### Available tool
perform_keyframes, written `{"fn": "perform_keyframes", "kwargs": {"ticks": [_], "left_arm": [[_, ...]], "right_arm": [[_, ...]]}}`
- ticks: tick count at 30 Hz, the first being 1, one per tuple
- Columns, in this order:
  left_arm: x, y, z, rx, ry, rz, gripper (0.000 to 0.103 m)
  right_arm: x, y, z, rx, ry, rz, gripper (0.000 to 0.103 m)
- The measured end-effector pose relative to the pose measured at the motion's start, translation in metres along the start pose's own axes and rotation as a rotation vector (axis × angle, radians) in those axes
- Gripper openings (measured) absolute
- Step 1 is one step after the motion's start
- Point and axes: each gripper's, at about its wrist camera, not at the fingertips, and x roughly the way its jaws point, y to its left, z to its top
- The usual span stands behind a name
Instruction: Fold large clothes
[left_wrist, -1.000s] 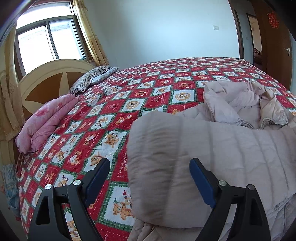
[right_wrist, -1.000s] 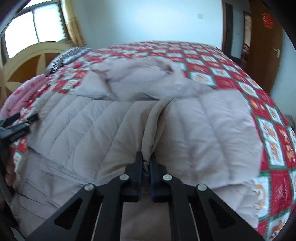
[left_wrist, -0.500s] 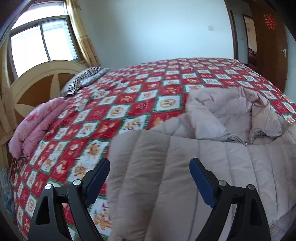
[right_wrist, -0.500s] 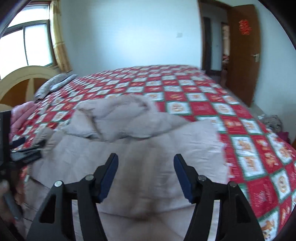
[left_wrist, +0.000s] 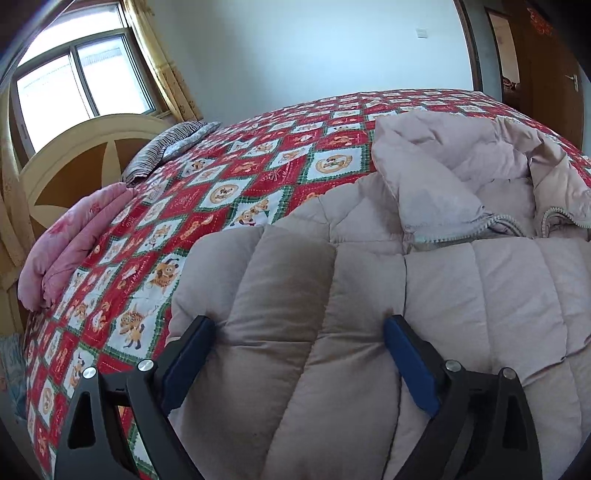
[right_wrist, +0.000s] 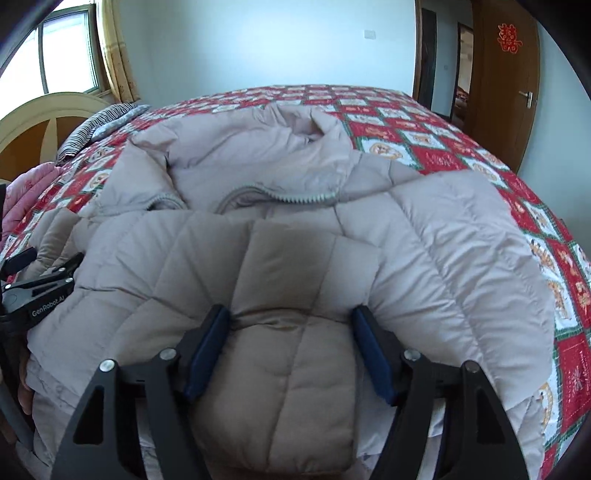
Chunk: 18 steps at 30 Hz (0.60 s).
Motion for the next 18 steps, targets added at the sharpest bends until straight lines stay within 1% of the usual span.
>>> {"fn": "perform_keyframes", "kwargs": {"ticks": [5, 7, 14, 18], "left_arm": [[0.01, 0.007, -0.001, -0.036, 0.043, -0.047, 0.098], [0.012, 0.007, -0.001, -0.042, 0.051, -0.055, 0.098], [0.014, 0.002, -0.002, -0.033, 0.061, -0.038, 0.1], [0.016, 0.003, -0.003, -0.038, 0.068, -0.042, 0.101]], "right_arm": [[0.005, 0.005, -0.002, -0.018, 0.013, -0.025, 0.075], [0.006, 0.007, -0.003, -0.023, 0.016, -0.033, 0.076], [0.009, 0.016, -0.005, -0.058, 0.025, -0.089, 0.077], [0.01, 0.016, -0.005, -0.054, 0.026, -0.091, 0.078]]}}
